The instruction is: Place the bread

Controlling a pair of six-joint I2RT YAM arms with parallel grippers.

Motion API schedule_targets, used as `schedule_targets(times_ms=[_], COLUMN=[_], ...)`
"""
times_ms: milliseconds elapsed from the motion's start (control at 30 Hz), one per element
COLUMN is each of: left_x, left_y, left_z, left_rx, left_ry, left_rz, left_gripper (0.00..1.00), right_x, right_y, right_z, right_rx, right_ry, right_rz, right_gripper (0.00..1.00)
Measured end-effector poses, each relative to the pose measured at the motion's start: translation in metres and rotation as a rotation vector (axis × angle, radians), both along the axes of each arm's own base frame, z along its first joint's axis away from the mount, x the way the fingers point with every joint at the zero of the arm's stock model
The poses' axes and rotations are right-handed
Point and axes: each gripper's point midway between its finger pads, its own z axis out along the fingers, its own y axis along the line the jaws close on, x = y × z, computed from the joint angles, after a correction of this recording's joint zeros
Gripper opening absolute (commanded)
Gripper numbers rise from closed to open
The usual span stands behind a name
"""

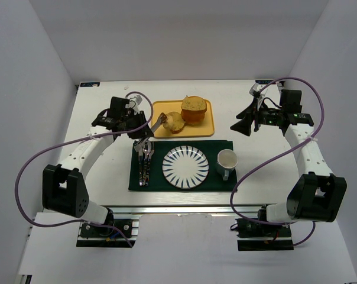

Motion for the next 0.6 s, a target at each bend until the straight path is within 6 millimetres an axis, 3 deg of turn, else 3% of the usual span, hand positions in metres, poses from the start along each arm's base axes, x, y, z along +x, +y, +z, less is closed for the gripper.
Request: schedule_targets(times_ms=[233,400,600], left_x=[-0.018,-0.061,-0.117], left_y=[-0.003,-0.007,-0.025], left_z=[0.014,0.012,0.002], left_rx=[-0.043,-0.091,-0.138], left_ry=[-0.005,0.042,0.121], left_rz=[-0.03,-0.089,-0.197], left_gripper=[0.22,0.22,0.25], right_x=[-0.001,-0.002,-0.003], right_y=[0.0,0.0,0.001], right_z=[0.0,-0.001,-0.001], right_rx=[0.002,0.003,0.003], right_ry=[0.001,0.012,0.013], right_rz=[0.004,0.004,0.004], right_gripper=[0.72,0.72,0.72])
